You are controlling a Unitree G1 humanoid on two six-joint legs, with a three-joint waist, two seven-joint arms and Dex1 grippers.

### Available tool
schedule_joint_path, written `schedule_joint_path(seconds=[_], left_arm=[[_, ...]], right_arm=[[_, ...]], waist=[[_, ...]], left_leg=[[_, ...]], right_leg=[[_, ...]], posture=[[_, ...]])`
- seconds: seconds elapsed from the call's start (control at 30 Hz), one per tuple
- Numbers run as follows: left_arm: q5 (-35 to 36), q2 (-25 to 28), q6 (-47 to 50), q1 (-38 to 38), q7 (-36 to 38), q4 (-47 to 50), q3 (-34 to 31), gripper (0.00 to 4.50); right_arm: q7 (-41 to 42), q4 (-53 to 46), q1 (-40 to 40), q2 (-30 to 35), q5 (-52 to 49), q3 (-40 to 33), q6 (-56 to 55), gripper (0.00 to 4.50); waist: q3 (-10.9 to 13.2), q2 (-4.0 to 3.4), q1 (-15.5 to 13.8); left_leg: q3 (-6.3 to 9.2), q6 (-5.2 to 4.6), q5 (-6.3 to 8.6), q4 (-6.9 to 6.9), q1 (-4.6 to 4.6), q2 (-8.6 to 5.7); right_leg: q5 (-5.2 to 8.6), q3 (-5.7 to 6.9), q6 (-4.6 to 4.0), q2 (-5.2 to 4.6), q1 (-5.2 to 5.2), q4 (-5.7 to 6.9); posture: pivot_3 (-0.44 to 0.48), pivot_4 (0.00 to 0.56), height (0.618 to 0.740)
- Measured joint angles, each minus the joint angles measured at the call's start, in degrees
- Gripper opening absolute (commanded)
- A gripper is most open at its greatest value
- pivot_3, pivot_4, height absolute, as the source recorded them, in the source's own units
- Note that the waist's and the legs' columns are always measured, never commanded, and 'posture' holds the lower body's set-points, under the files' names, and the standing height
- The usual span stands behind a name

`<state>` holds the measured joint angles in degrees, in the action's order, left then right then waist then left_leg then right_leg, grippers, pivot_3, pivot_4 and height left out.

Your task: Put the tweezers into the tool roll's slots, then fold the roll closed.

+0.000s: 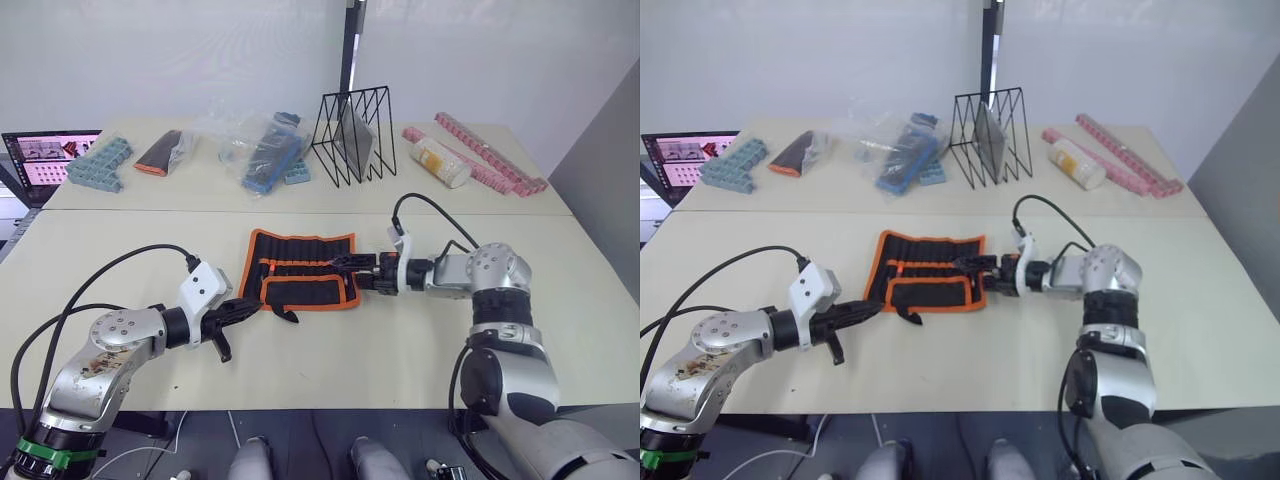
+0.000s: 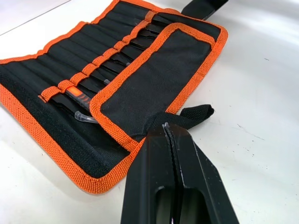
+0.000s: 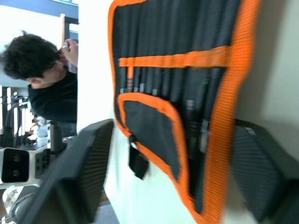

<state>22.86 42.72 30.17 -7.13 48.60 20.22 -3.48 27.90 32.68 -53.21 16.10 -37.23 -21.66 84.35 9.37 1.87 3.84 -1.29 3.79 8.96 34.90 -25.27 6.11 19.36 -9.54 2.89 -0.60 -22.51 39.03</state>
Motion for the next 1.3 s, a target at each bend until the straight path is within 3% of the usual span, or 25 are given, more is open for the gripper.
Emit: schedule_joint_path(seconds=[0.23, 0.27, 0.6, 1.1, 1.3], left_arm=[[0.0, -0.6, 0.0, -0.2, -0.2, -0.2, 0.0, 0.00], [0.0, -0.7, 0.0, -0.2, -0.2, -0.2, 0.1, 0.00], [-0.3, -0.9, -0.1, -0.2, -0.2, -0.4, 0.2, 0.00], [-1.1, -1.5, -2.5, -2.2, 1.1, -3.4, 1.7, 0.00], [-1.7, -1.8, -3.6, -3.4, 1.5, -5.0, 2.2, 0.00]], right_arm=[[1.9, -1.4, 2.7, 0.4, 0.0, 2.7, -0.4, 0.16], [1.9, -1.4, 2.9, 0.1, 0.0, 2.9, -0.3, 0.03], [2.2, -2.2, 2.8, 0.7, 0.0, 3.3, -0.3, 0.03], [6.3, -1.8, 2.5, 13.7, 0.6, 5.2, -1.5, 0.03], [6.9, -3.8, 2.2, 15.1, 0.4, 5.4, 0.1, 0.03]], waist=[[0.0, 0.00, 0.1], [0.0, 0.00, 0.1], [0.0, 0.00, 0.0], [0.0, -0.02, -1.2], [0.0, -0.02, -1.2]], left_leg=[[0.01, 0.00, 0.00, -0.02, 0.00, 0.00], [0.01, 0.00, 0.00, -0.02, 0.00, 0.00], [0.03, 0.00, 0.00, -0.01, 0.00, 0.00], [0.02, 0.00, 0.00, 0.04, -0.02, -0.03], [0.02, 0.00, 0.00, 0.04, -0.02, -0.03]], right_leg=[[0.00, 0.00, 0.00, 0.00, -0.01, 0.00], [0.00, 0.00, 0.00, 0.00, -0.01, 0.00], [0.00, 0.01, 0.00, 0.00, 0.00, 0.00], [0.00, 0.00, 0.00, -0.02, 0.01, -0.05], [0.00, 0.00, 0.00, -0.02, 0.01, -0.05]], posture=[[0.000, 0.150, 0.726], [0.000, 0.150, 0.726], [0.000, 0.150, 0.726], [0.000, 0.150, 0.726], [0.000, 0.150, 0.726]])
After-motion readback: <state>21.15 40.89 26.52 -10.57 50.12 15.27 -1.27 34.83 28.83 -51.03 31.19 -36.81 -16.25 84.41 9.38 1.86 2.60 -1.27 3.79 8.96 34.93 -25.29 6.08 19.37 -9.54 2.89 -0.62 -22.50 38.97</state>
